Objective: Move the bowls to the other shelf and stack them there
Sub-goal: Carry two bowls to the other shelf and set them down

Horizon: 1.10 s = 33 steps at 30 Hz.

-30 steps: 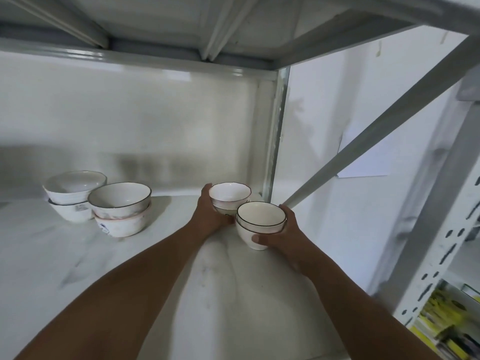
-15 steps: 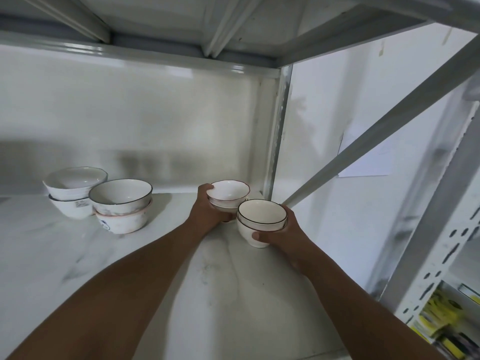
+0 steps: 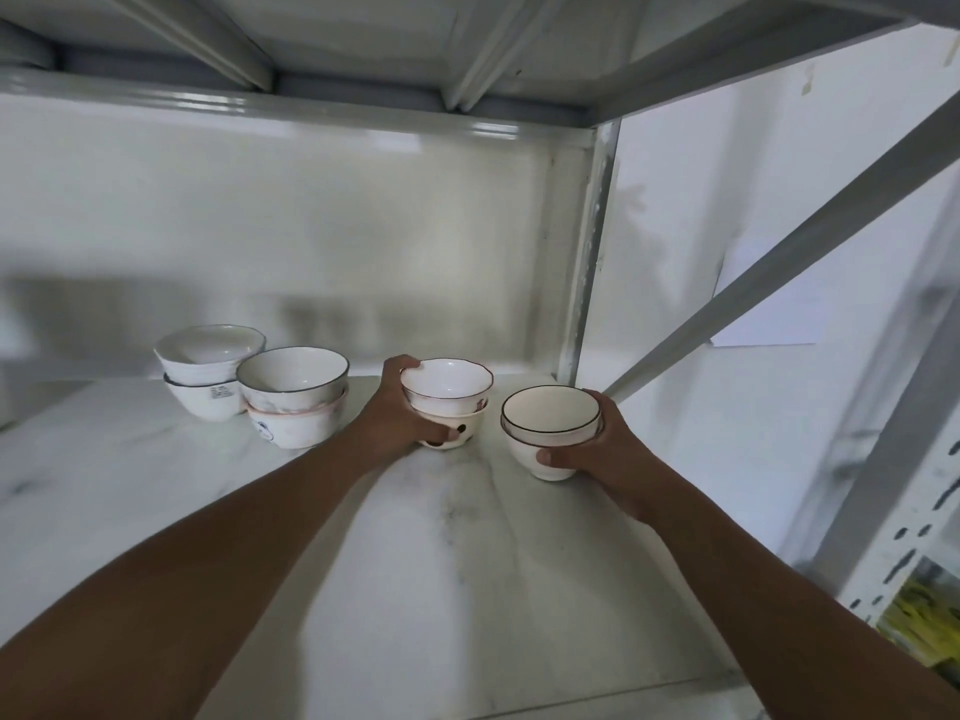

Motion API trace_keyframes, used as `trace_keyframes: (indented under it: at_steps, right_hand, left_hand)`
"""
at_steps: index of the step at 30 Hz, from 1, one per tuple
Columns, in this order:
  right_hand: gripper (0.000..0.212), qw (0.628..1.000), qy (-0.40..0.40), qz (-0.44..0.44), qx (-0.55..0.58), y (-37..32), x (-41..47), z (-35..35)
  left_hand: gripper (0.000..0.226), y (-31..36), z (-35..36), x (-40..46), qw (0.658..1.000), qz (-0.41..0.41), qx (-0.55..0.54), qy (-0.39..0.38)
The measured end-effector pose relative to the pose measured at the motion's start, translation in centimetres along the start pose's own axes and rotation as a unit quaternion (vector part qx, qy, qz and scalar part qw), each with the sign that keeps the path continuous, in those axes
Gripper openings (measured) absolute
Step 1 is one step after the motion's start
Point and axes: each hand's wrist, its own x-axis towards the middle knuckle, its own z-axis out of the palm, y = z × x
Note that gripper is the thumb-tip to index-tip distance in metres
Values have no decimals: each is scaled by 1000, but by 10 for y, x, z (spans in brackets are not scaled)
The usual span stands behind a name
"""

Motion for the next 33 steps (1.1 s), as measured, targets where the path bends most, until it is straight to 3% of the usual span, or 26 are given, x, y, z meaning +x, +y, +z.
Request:
trace_keyframes:
  at_steps: [3, 8, 15, 20, 25, 33]
  right_hand:
    - [104, 1000, -5, 12, 27, -9, -3, 2]
    - [72, 998, -22, 24, 44, -19, -8, 6]
    - [72, 998, -13, 34, 58, -16, -11, 7]
    - [89, 996, 8, 31, 80, -12, -14, 9]
    - [72, 993, 38, 2, 116, -11, -22, 12]
    - [74, 989, 57, -26, 137, -6, -22, 25]
  left_hand:
    - [97, 2, -5, -5, 1000, -6, 5, -5]
    - [91, 4, -5, -10, 1000, -3, -21, 2]
    - [87, 2, 0, -15, 991, -39, -126, 17]
    - [87, -2, 3, -17, 975, -55, -216, 16]
    - [89, -2, 6, -22, 968, -49, -245, 19]
    - [87, 10, 8, -33, 952, -30, -303, 23]
